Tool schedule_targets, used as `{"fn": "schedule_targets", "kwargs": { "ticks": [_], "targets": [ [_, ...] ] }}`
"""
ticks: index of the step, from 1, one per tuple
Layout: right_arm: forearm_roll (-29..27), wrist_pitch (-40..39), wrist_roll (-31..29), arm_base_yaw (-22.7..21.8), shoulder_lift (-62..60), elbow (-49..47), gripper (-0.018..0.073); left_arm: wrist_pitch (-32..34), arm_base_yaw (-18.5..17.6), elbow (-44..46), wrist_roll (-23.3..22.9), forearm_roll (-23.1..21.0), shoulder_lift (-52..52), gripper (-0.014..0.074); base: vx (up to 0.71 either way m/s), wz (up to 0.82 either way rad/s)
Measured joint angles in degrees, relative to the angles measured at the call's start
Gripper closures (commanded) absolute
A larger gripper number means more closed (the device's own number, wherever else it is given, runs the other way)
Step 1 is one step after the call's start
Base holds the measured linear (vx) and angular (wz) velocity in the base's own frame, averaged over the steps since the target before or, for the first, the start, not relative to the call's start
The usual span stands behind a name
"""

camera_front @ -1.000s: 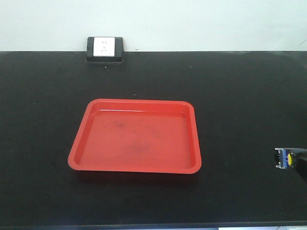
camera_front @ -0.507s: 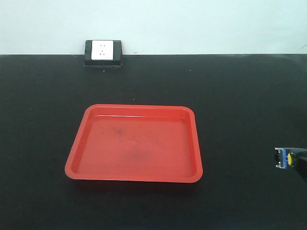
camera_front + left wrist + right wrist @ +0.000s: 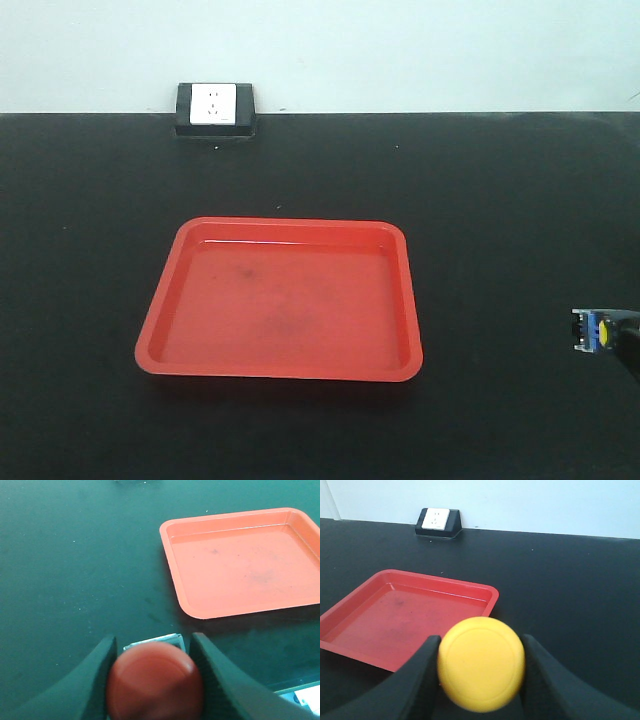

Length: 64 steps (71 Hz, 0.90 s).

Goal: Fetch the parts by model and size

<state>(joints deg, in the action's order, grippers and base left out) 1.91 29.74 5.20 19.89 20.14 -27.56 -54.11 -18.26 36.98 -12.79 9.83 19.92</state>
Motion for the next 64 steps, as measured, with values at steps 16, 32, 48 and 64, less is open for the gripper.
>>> {"fn": "schedule_targets", "kwargs": {
  "ticks": [16,32,48,64],
  "targets": [
    [0.00,0.04,0.00,0.00,0.00,0.00,0.0569,0.00,0.00,0.00,0.00,0.00,0.00,0.0594,0.00,0.00],
    [0.00,0.04,0.00,0.00,0.00,0.00,0.0569,0.00,0.00,0.00,0.00,0.00,0.00,0.0594,0.00,0.00],
    [0.00,0.04,0.00,0.00,0.00,0.00,0.0569,0.12,0.00,0.00,0.00,0.00,0.00,0.0594,0.00,0.00],
    [0.00,0.04,0.00,0.00,0.00,0.00,0.0569,0.82,0.00,0.34,-0.40,0.00,0.73,0.0592,0.00,0.00]
  ]
}}
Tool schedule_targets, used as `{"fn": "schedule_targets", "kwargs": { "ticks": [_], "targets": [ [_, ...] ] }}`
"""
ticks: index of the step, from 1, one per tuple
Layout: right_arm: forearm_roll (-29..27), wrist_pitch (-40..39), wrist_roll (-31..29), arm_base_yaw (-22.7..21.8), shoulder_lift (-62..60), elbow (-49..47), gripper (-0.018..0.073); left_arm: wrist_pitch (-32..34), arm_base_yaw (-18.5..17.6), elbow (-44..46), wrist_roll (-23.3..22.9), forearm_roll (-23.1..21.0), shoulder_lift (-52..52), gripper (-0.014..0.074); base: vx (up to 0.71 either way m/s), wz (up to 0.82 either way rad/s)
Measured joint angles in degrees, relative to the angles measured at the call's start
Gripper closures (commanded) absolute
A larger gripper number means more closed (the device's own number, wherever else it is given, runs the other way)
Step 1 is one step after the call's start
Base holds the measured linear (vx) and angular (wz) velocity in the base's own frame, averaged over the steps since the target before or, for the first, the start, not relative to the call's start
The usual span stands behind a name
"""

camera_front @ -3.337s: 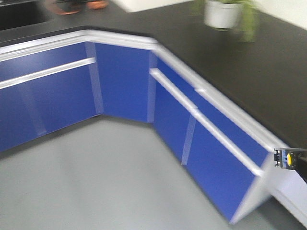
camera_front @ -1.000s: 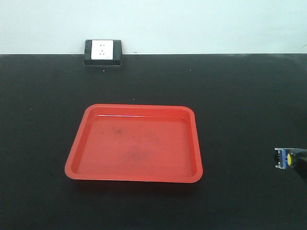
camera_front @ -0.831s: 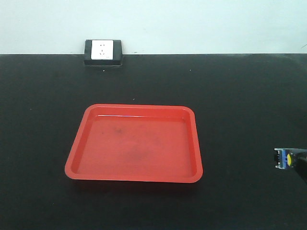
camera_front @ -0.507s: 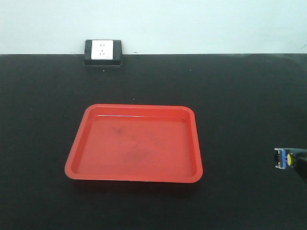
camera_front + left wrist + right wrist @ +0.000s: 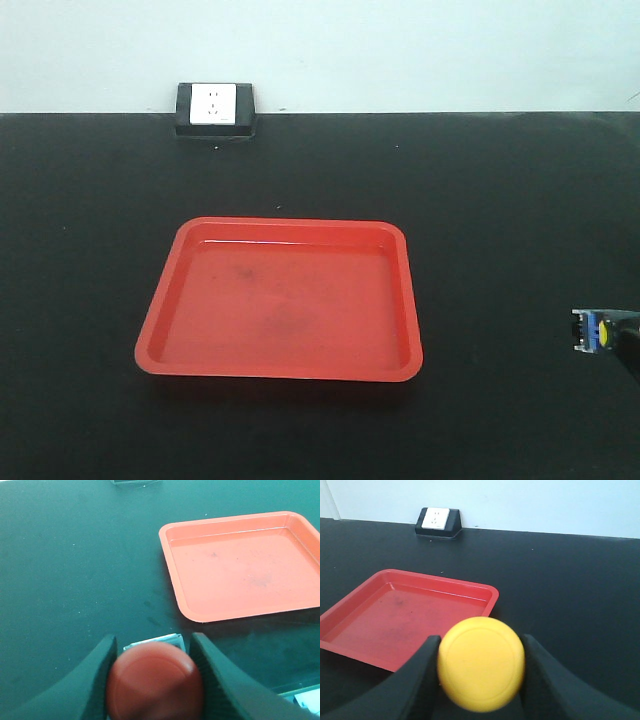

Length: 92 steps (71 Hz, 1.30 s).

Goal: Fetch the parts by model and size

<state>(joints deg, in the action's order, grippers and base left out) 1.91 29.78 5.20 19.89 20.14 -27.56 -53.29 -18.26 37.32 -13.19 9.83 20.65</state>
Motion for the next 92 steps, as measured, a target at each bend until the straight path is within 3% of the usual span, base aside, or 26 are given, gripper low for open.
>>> {"fn": "schedule_targets", "kwargs": {
  "ticks": [14,48,68,92],
  "targets": [
    [0.00,0.00,0.00,0.00,0.00,0.00,0.0569,2.56,0.00,3.76,-0.16,0.00,9.28,0.0592,0.00,0.00],
    [0.00,0.00,0.00,0.00,0.00,0.00,0.0569,10.02,-0.07,22.06,-0.16,0.00,45.95,0.0592,0.00,0.00],
    [0.00,0.00,0.00,0.00,0.00,0.00,0.0569,12.97,-2.32,31.45,-0.16,-0.11,65.33,0.0590,0.00,0.00],
    [0.00,0.00,0.00,0.00,0.00,0.00,0.0569,15.81,-2.65,35.07,-0.31,-2.11,79.09,0.0568,0.00,0.00]
  ]
}}
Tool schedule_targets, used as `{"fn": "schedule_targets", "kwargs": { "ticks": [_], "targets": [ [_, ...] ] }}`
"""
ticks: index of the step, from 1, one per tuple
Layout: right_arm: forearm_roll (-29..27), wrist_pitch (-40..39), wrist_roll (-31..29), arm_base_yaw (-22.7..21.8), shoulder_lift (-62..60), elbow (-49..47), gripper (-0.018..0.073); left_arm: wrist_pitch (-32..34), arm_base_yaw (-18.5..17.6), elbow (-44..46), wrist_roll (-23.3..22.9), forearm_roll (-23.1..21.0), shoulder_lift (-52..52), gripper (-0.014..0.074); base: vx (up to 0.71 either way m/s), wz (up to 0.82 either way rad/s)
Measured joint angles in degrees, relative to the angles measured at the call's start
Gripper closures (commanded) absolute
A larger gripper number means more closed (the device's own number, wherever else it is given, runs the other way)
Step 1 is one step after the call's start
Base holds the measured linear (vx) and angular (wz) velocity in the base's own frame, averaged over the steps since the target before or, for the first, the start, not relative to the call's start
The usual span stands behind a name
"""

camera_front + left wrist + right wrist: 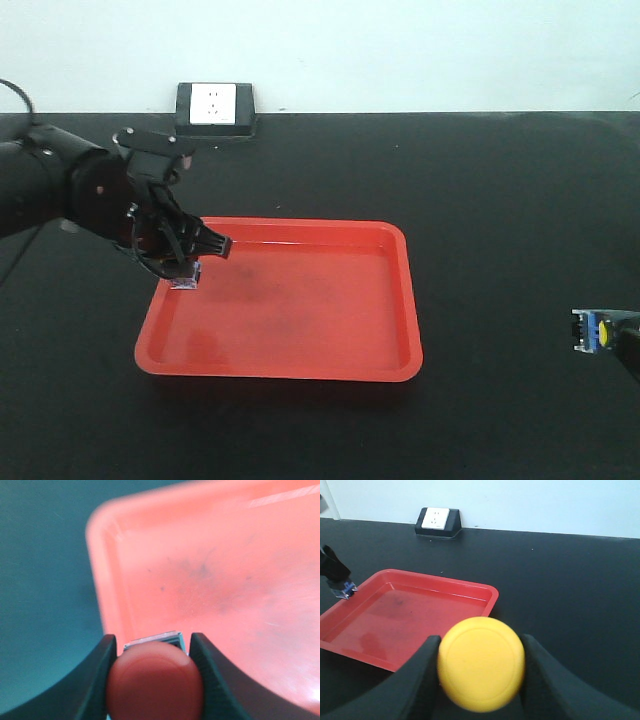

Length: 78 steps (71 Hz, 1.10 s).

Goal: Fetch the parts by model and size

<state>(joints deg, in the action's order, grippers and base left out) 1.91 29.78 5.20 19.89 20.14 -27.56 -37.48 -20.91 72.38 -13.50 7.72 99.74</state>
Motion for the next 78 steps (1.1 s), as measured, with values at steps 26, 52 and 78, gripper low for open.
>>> {"fn": "schedule_targets", "kwargs": {
  "ticks": [26,52,78],
  "targets": [
    [0.00,0.00,0.00,0.00,0.00,0.00,0.0569,4.00,0.00,0.02,0.00,-0.02,6.85,0.0409,0.00,0.00],
    [0.00,0.00,0.00,0.00,0.00,0.00,0.0569,3.14,0.00,2.36,0.00,-0.25,8.82,0.0136,0.00,0.00],
    [0.00,0.02,0.00,0.00,0.00,0.00,0.0569,-7.33,0.00,12.21,0.93,-0.47,1.28,0.0108,0.00,0.00]
  ]
}}
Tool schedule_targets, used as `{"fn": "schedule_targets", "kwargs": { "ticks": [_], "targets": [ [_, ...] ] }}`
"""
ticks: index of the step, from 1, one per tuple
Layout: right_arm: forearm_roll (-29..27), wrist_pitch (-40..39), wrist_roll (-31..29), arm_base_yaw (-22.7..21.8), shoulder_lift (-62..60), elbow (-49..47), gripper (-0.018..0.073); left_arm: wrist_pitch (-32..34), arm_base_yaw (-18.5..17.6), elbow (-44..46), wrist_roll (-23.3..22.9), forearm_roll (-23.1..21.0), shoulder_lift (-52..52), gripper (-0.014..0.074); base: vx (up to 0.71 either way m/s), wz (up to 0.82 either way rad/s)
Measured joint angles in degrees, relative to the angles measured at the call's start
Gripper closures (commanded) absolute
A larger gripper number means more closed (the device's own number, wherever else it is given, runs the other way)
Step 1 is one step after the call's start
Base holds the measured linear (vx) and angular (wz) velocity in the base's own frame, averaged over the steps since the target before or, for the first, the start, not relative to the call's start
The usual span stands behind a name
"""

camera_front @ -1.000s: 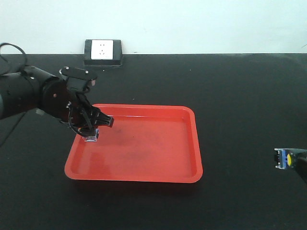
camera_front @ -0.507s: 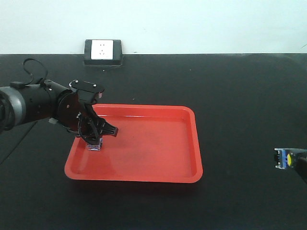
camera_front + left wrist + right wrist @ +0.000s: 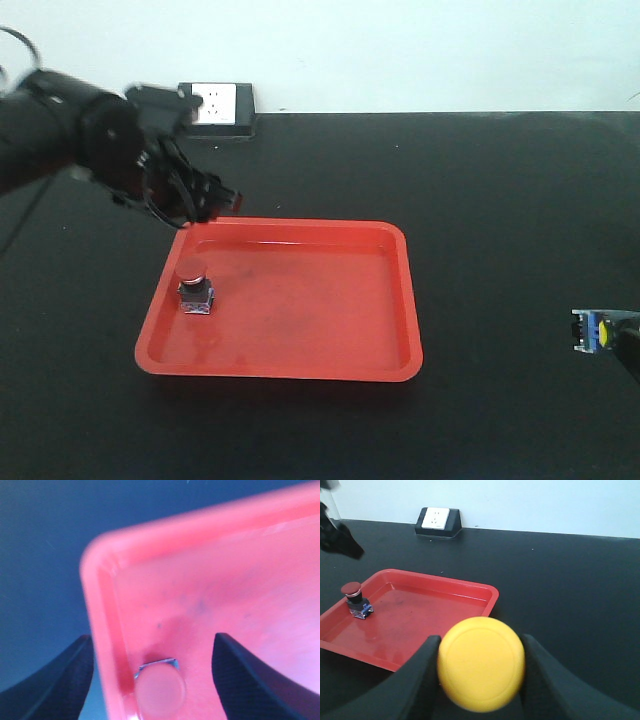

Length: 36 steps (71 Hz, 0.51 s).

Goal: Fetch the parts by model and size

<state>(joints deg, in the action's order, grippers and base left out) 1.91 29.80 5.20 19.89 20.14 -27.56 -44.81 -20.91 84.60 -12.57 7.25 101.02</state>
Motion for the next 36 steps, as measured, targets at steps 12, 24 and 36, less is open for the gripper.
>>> {"fn": "schedule_targets", "kwargs": {
  "ticks": [12,24,36],
  "targets": [
    [0.00,0.00,0.00,0.00,0.00,0.00,0.0569,-2.78,0.00,-0.21,0.18,0.00,-9.11,0.0108,0.00,0.00],
    [0.00,0.00,0.00,0.00,0.00,0.00,0.0569,-2.07,0.00,-5.53,0.22,0.00,-20.94,0.0108,0.00,0.00],
    [0.00,0.00,0.00,0.00,0.00,0.00,0.0569,-0.65,0.00,-14.99,0.22,0.00,-33.74,0.0108,0.00,0.00]
  ]
}}
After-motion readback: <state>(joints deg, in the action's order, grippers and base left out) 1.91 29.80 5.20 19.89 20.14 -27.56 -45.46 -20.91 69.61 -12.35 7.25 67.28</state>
